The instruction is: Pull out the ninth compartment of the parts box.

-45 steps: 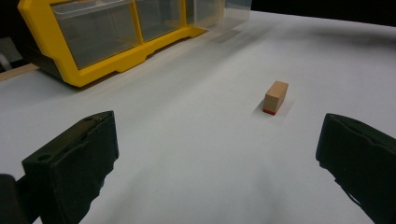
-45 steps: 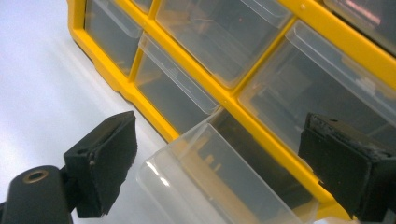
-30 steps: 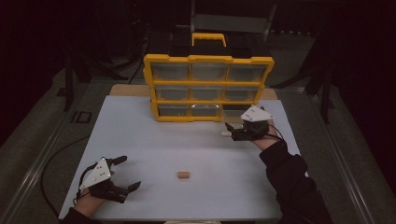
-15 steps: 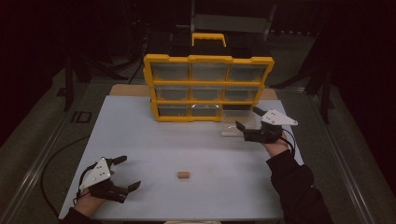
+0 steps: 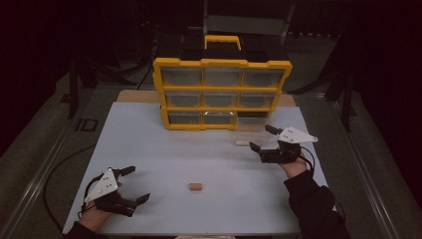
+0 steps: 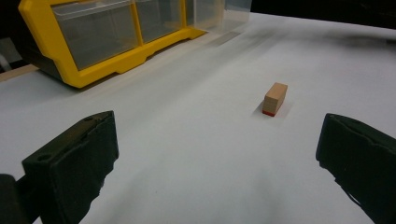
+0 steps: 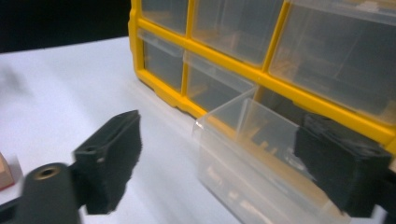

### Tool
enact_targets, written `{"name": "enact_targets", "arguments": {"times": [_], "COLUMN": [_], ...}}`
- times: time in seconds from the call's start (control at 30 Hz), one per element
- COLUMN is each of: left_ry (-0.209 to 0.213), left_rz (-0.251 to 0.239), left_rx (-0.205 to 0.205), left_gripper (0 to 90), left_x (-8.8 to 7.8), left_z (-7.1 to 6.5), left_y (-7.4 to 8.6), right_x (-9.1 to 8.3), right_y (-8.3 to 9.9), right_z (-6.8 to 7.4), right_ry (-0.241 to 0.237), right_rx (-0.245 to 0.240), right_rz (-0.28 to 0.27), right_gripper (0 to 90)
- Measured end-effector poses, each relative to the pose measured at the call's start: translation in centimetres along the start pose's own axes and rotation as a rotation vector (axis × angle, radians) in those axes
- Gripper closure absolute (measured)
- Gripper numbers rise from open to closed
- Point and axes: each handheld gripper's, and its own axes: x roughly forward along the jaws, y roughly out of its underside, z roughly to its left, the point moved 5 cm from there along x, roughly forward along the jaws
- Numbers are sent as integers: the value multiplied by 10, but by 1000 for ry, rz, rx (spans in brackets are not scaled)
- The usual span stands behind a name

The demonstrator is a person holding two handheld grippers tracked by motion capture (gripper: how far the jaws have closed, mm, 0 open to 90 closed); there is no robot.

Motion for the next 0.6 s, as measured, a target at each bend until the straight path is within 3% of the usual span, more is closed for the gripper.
{"name": "enact_targets", "arguments": {"times": [0.1, 0.2, 0.47, 0.6], "left_ry": [2, 3, 5, 5], "left_rz": [1, 1, 3, 1], "left_rx": [1, 2, 2, 3], "left_gripper": [0, 0, 0, 0], "left_x": [0, 0, 0, 0], "left_z": [0, 0, 0, -1], "left_y": [0, 0, 0, 0], "right_x": [-3, -5, -7, -10], "right_y": [3, 7, 22, 30], "right_z": [6, 11, 18, 23], "right_ry": [-14, -32, -16, -19], "right_rx": [-4, 16, -27, 5], "right_rz": [-3, -9, -9, -3], "right_gripper": [92, 92, 92, 91]}}
